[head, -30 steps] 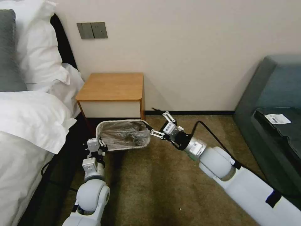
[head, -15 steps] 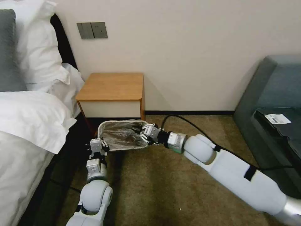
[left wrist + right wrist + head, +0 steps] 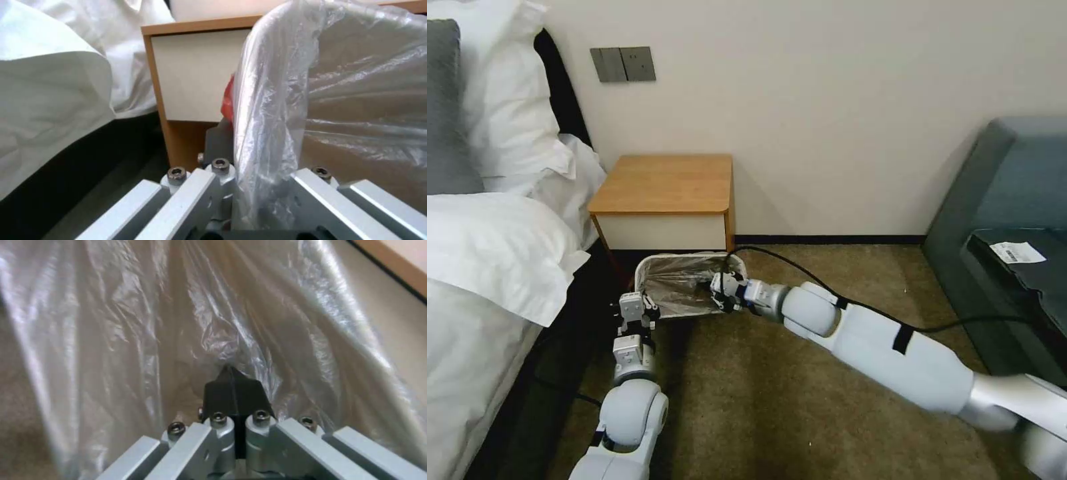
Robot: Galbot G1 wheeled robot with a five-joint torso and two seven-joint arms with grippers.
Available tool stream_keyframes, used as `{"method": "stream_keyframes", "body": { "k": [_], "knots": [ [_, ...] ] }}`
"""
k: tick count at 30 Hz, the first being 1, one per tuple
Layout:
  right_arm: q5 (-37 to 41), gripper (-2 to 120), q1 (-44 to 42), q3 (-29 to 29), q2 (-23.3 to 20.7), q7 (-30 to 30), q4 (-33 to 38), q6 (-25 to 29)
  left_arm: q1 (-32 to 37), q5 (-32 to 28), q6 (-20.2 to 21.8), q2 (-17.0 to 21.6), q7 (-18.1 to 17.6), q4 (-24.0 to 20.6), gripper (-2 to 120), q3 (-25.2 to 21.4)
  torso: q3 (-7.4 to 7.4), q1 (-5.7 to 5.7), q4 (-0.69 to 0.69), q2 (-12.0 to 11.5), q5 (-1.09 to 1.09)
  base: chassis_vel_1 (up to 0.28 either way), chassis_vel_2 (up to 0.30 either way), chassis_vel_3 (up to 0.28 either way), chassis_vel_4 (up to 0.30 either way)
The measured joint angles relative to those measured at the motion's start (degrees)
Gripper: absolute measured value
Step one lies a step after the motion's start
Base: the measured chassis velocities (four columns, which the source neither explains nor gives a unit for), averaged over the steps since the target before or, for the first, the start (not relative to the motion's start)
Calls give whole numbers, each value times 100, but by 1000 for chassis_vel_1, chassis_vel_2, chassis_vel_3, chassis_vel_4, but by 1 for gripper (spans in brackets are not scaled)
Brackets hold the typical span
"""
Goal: Pick up the garbage bag from the table and place it over the trash can.
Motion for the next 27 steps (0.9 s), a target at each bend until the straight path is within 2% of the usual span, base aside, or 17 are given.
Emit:
{"method": "stream_keyframes", "body": {
  "k": [6,27],
  "knots": [
    [103,0,413,-492,216,329,-355,-146,18,213,-59,-35,-33,-10,0,24,0,0,0,0,0,0,0,0,0],
    [-151,0,846,-1155,911,707,-1425,-46,172,541,-4,-160,-16,-403,0,270,0,0,0,0,1,0,0,0,0]
  ]
}}
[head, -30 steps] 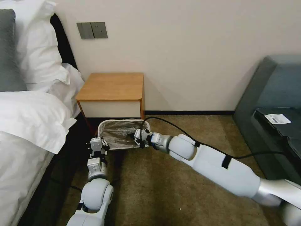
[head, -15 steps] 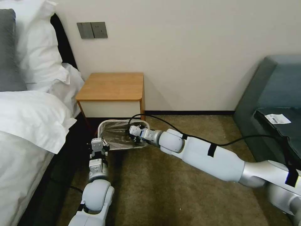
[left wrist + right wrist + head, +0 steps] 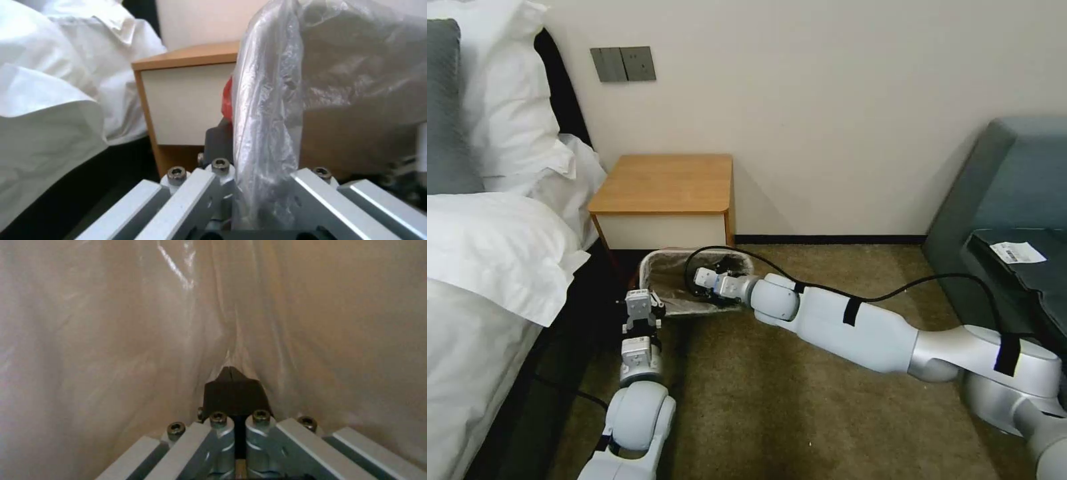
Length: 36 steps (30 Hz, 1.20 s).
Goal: Pick up the garbage bag from the table and place it over the trash can.
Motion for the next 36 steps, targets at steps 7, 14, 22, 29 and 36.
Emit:
{"method": "stream_keyframes", "body": {
  "k": [7,14,22,29,36],
  "knots": [
    [-13,0,33,-62,109,55,-188,69,136,120,-28,-8,3,-87,0,134,0,0,0,0,0,0,0,0,0],
    [-30,0,3,-67,171,84,-317,156,314,269,-94,-55,1,-195,0,291,0,0,1,0,0,0,0,0,0],
    [-23,0,-72,-41,137,166,-268,190,263,276,-126,-79,-2,-136,0,220,0,0,0,0,0,0,0,0,0],
    [58,0,-150,100,-164,264,241,175,44,52,-75,-69,-35,78,0,25,0,0,1,0,0,0,0,0,0],
    [120,0,-598,660,-847,292,1407,167,-138,-523,216,-16,-85,185,0,-64,0,0,1,0,0,0,0,0,0]
  ]
}}
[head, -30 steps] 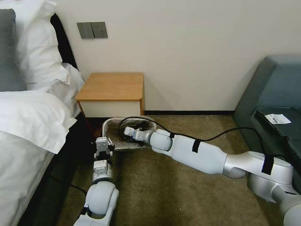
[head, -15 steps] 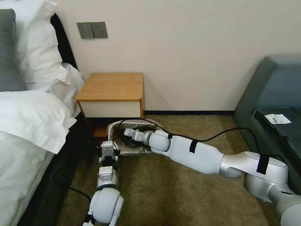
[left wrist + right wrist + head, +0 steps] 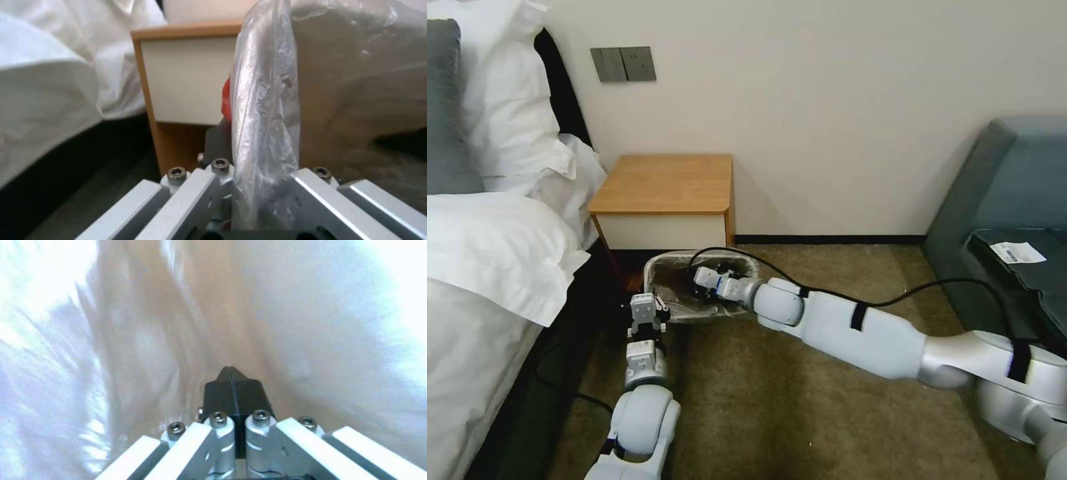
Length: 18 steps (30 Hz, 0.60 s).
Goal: Pick up the garbage bag from the table and place it over the trash can.
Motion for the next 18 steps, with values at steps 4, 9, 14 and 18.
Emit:
{"method": "stream_keyframes", "body": {
  "k": [4,9,14,18],
  "knots": [
    [-101,0,-818,854,-596,-129,989,101,-30,-264,164,51,-26,40,0,-12,0,0,0,0,3,0,0,0,0],
    [-282,0,-2275,2715,-1616,-349,2515,538,-7,-904,710,109,-69,-117,0,57,-1,0,-2,0,-1,0,0,0,0],
    [-621,0,-4071,4708,-1769,-401,3217,1133,-4,-1859,1367,173,-177,-381,0,129,-1,0,-5,0,2,0,0,0,0],
    [-678,4,-4684,5247,-1652,-225,3341,1395,-10,-2469,1860,203,-204,-529,0,126,-1,0,-2,0,0,0,0,0,0]
  ]
}}
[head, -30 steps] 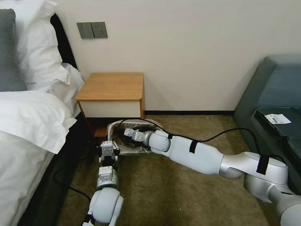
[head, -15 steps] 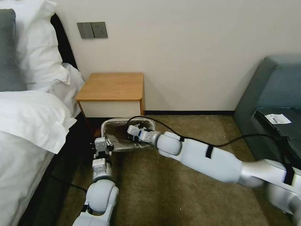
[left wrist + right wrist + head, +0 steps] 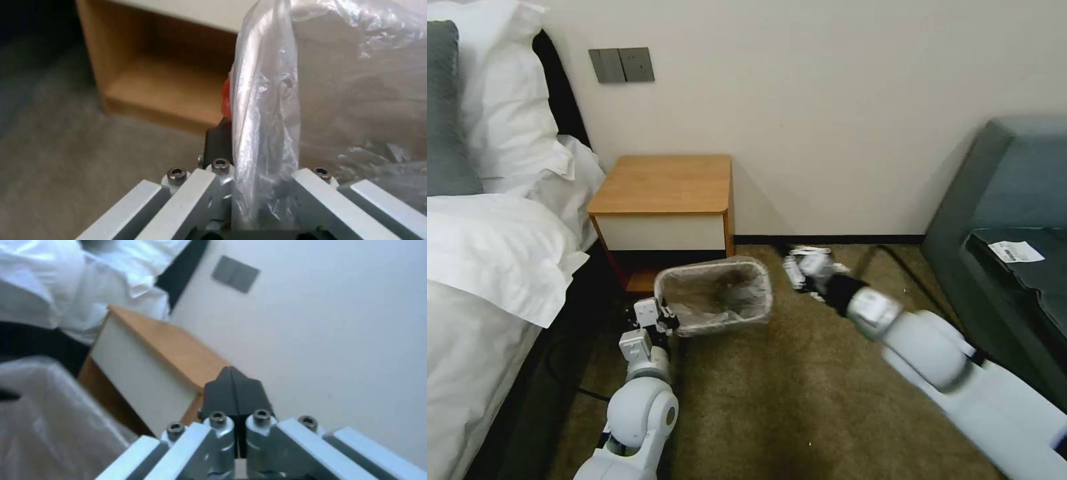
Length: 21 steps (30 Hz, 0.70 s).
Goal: Pick up the garbage bag from the table and place it over the trash can.
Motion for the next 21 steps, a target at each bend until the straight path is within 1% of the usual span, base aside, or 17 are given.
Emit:
{"method": "stream_keyframes", "body": {
  "k": [1,2,3,4,5,6,8,10,11,14,15,16,17,18,19,21],
  "knots": [
    [-36,10,-76,79,146,5,-15,74,-2,-205,219,4,2,-39,0,-22,0,0,1,0,0,0,0,0,0],
    [-36,10,-76,79,146,5,-15,74,-2,-205,219,4,2,-39,0,-22,0,0,1,0,0,0,0,0,0],
    [-62,15,-86,115,321,14,-60,108,-2,-368,438,10,35,-66,0,-45,0,0,3,0,0,0,0,0,0],
    [-110,28,-87,193,867,94,-183,137,-3,-509,715,59,286,-27,0,-102,0,0,4,0,-2,0,0,0,0],
    [-154,34,-159,283,1156,110,-237,172,-3,-473,730,91,436,31,0,-129,1,0,5,0,-2,0,0,0,0],
    [-154,34,-159,283,1156,110,-237,172,-3,-473,730,91,436,31,0,-129,1,0,5,0,-2,0,0,0,0],
    [-244,44,-356,456,1589,110,-334,280,-9,-365,733,149,663,139,0,-155,1,0,4,0,-2,0,0,0,0],
    [-368,54,-641,711,2038,54,-448,484,-53,-311,693,206,802,305,0,-153,1,0,2,0,-2,0,0,0,0],
    [-368,54,-641,711,2038,54,-448,484,-53,-311,693,206,802,305,0,-153,1,0,2,0,-2,0,0,0,0],
    [-497,65,-913,937,2436,-39,-532,661,-176,-356,693,217,849,487,0,-116,1,0,1,0,-3,0,0,0,0],
    [-497,65,-913,937,2436,-39,-532,661,-176,-356,693,217,849,487,0,-116,1,0,1,0,-3,0,0,0,0],
    [-529,70,-970,993,2550,-57,-555,700,-220,-386,708,211,855,548,0,-103,1,0,1,0,-2,0,0,0,0],
    [-582,77,-1038,1070,2770,-76,-584,769,-302,-428,737,194,874,668,0,-73,1,0,1,0,-2,0,0,0,0],
    [-614,81,-1074,1102,2917,-99,-601,806,-348,-448,758,182,884,745,0,-50,1,0,1,0,-3,0,0,0,0],
    [-614,81,-1074,1102,2917,-99,-601,806,-348,-448,758,182,884,745,0,-50,1,0,1,0,-3,0,0,0,0],
    [-678,90,-1118,1128,3141,-152,-632,871,-407,-451,760,177,929,911,0,-15,1,0,2,0,-2,0,0,0,0]
  ]
}}
